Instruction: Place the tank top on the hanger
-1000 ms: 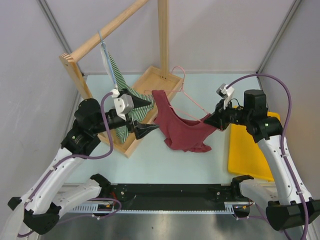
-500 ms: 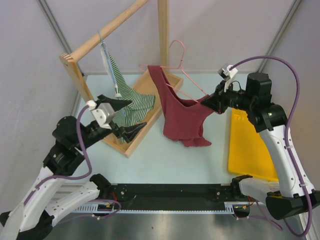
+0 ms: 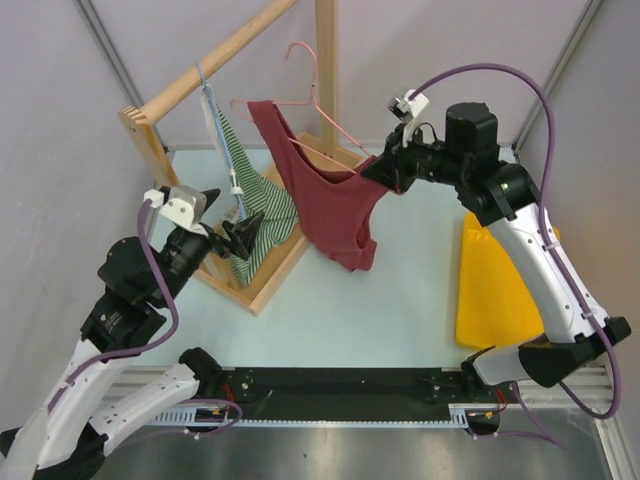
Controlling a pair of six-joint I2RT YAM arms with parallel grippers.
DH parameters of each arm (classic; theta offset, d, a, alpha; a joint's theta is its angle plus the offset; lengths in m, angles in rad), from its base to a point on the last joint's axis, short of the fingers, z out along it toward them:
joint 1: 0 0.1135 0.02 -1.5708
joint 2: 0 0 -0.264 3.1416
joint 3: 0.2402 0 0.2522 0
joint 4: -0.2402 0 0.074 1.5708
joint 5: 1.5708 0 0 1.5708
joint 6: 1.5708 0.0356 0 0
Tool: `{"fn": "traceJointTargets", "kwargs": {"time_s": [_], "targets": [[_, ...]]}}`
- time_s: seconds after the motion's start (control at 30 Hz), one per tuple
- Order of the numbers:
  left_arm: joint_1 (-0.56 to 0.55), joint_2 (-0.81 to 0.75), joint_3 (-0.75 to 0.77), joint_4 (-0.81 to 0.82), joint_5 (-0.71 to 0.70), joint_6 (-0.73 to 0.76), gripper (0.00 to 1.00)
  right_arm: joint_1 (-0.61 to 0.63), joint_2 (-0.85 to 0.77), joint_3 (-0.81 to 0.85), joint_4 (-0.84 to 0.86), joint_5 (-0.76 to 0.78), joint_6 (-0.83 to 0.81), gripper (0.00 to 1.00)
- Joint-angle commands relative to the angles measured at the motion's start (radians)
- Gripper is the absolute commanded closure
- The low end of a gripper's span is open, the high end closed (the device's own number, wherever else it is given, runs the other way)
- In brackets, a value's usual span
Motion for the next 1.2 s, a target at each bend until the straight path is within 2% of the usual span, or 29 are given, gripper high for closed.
{"fn": "traceJointTargets", "kwargs": {"time_s": [0.0,0.13,0.63,0.87,1.17], "targets": [[0.017,-0.016,-0.006,0.016,-0.062,-0.036,0.0,0.049,0.068,0.148,0.067,0.083,0.032,1.0],[0.019,-0.021,-0.019,0.023,-0.05,-0.034,0.0,0.087,0.139,0.242,0.055,0.136,0.044,1.0],[0.023,-0.031,-0.015,-0.026,-0.029,-0.043,0.01,0.138,0.432,0.641,-0.005,0.141,0.073,1.0],[0.023,-0.065,-0.019,-0.058,-0.002,-0.052,0.01,0.141,0.519,0.686,0.0,0.143,0.082,1.0],[0.022,-0.113,-0.019,-0.108,-0.001,-0.051,0.01,0.142,0.552,0.678,-0.019,0.15,0.082,1.0]]}}
